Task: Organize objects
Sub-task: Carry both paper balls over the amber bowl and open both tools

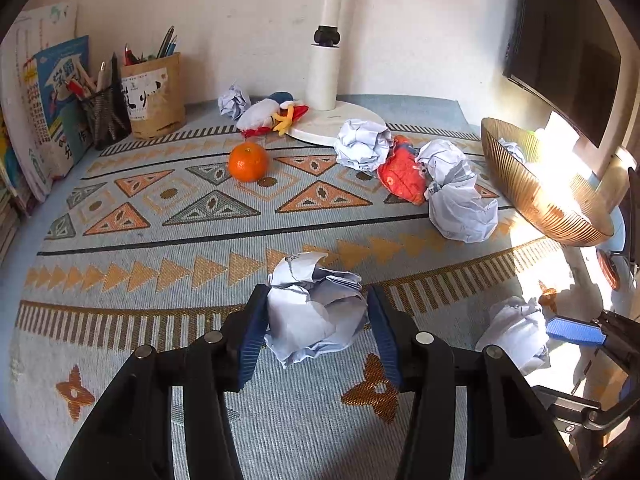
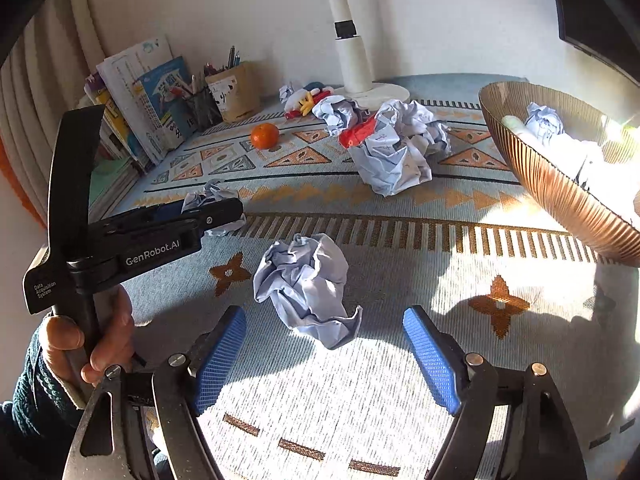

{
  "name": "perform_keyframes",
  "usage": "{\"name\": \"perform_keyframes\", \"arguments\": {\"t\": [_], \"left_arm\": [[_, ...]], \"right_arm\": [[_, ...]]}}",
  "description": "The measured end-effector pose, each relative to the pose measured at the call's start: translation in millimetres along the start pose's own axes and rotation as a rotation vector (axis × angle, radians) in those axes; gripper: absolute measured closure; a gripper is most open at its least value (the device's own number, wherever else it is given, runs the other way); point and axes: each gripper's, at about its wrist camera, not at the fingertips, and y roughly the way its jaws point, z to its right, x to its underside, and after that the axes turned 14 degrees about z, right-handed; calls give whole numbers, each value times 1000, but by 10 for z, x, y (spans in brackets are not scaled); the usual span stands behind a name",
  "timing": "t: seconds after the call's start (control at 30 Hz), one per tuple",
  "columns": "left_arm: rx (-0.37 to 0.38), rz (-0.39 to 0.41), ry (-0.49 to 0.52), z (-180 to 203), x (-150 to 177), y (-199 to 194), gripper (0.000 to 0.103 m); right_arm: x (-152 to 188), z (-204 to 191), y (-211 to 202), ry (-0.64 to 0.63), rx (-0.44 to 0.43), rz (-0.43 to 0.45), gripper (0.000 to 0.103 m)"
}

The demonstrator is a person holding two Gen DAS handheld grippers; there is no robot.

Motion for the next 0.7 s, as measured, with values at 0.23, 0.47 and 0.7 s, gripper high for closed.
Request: {"name": "perform_keyframes", "arguments": {"t": [0.23, 0.47, 0.7], "left_arm": [[4, -2, 5, 12, -4, 10, 56], [9, -7, -15, -19, -6, 19, 56], [23, -24, 45, 181, -94, -10, 56]], "right_arm": [[-22, -16, 163, 108, -54, -9, 23], [-66, -35, 267, 168, 22, 17, 53], [-232, 90, -62, 125, 44, 108, 58]]}}
